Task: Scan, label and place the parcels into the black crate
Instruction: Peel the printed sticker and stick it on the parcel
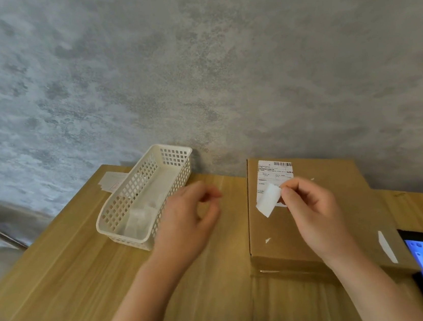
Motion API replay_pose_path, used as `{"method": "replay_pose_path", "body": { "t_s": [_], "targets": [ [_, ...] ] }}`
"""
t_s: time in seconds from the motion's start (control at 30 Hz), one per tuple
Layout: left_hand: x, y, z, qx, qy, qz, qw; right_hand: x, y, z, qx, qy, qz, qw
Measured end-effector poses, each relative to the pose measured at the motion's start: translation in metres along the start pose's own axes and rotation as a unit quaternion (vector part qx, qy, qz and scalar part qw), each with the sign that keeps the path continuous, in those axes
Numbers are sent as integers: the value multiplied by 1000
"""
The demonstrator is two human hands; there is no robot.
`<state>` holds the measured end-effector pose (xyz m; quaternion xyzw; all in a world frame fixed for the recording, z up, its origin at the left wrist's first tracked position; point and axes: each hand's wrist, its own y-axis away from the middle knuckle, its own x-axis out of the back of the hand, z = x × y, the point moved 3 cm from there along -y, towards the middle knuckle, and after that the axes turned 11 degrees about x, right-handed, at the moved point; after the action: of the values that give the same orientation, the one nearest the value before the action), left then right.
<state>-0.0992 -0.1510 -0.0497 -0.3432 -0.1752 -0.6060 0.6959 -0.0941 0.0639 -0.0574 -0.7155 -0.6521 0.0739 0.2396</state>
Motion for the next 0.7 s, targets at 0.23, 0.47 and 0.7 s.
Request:
{"method": "replay_pose_path", "body": {
  "t_s": [0.23,0.47,0.7],
  "targets": [
    [-31,30,70,-117,59,-73,989,11,20,-19,32,-16,-19,999],
    [-40,37,76,-130,78,-101,983,30,37,-26,20,-47,-17,999],
    [-48,40,77,-85,157,-118,977,38,51,-30,17,-66,-54,996]
  ]
}}
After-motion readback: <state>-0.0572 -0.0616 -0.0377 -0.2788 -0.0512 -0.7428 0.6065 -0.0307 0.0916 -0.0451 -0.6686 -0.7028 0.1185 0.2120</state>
